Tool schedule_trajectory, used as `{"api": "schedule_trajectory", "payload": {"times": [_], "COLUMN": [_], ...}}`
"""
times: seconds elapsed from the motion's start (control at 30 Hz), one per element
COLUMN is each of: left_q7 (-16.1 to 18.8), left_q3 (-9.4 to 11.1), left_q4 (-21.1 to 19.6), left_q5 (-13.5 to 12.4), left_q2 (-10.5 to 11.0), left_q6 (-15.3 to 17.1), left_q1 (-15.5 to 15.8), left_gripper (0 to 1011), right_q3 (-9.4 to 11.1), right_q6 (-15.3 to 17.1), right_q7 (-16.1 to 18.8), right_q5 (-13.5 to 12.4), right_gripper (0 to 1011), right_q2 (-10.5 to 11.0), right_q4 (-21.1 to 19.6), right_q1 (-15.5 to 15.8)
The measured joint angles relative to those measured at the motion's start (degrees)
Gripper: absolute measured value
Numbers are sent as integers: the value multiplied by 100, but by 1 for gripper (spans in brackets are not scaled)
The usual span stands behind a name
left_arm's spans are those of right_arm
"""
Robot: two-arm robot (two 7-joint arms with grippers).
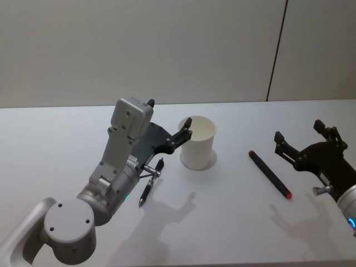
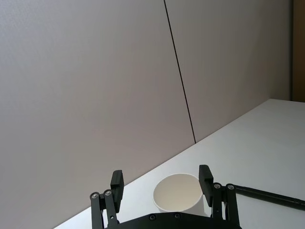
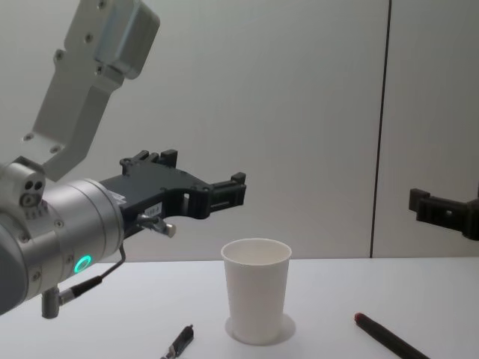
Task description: Place the pen into the pen holder.
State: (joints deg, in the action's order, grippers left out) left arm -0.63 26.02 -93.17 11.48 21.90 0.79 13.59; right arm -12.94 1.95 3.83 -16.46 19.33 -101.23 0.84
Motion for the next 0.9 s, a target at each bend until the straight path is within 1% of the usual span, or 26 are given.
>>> {"api": "schedule_trajectory", "payload": {"times": [0.6,0.73,0.9], "left_q7": [0,0,0], "left_q3": [0,0,0], "left_q4": [0,0,0], "left_q5": [0,0,0], "left_q2": [0,0,0], "left_q6": [0,0,0], "left_q1": [0,0,0], "left_gripper": [1003,1003,1003], "right_q3": [-9,-52,-130], "right_q6": [10,78,326], "right_q7": [-12,-72,-179], "right_q5": [10,67,175], "right_gripper": [1002,1002,1002], "right_q2": [-17,-76,-198], "right_q4": [-13,-43,-73], "right_q1": [4,8,-17]}}
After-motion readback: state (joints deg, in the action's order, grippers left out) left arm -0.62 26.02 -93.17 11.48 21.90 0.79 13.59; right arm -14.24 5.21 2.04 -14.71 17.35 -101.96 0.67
